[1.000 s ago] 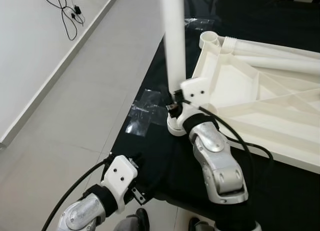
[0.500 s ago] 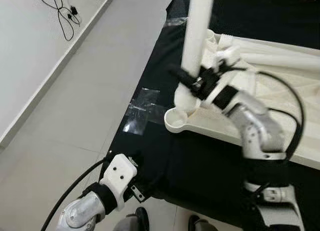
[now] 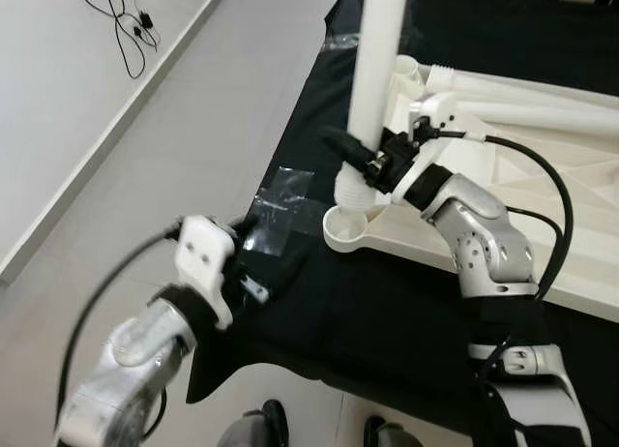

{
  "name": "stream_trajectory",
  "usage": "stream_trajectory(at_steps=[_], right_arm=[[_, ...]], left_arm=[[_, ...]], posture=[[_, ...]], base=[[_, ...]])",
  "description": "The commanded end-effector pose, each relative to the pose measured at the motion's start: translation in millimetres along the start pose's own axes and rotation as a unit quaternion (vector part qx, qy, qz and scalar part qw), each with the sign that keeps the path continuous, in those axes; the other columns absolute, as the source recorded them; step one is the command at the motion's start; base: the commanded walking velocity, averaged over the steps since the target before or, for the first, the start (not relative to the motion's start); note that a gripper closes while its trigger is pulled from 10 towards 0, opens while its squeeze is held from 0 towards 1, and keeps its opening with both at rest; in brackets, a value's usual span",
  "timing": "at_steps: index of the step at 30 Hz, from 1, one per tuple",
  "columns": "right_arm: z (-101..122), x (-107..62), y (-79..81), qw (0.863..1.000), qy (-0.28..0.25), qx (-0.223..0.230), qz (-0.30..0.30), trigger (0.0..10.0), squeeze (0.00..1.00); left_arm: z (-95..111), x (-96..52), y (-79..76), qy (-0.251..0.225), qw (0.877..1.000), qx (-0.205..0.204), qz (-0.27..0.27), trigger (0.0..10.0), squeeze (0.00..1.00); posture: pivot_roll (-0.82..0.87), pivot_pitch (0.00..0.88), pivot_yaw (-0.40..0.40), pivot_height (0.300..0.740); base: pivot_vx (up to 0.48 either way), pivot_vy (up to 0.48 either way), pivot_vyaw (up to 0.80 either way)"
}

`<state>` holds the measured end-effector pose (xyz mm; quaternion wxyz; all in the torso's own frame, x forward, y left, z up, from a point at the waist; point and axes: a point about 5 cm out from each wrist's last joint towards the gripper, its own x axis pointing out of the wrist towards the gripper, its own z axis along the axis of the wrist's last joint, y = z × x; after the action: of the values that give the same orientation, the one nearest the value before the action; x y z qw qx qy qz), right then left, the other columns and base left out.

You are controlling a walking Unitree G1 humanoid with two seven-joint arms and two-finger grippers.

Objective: Building children table

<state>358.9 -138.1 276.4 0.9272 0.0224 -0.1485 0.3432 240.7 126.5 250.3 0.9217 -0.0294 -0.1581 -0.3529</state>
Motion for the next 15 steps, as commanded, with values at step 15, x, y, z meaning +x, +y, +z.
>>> stream_trajectory(at_steps=[15], right_arm=[[-16.7,8.2,72.2,0.972,0.029,-0.153,0.178,10.0,0.00]], left_arm=[[90.7,43.9,35.5,-0.168,0.984,-0.045,-0.031,10.0,1.00]], posture=[[0.03,0.175,0.074,0.740]], base=[[0.000,0.000,0.00]])
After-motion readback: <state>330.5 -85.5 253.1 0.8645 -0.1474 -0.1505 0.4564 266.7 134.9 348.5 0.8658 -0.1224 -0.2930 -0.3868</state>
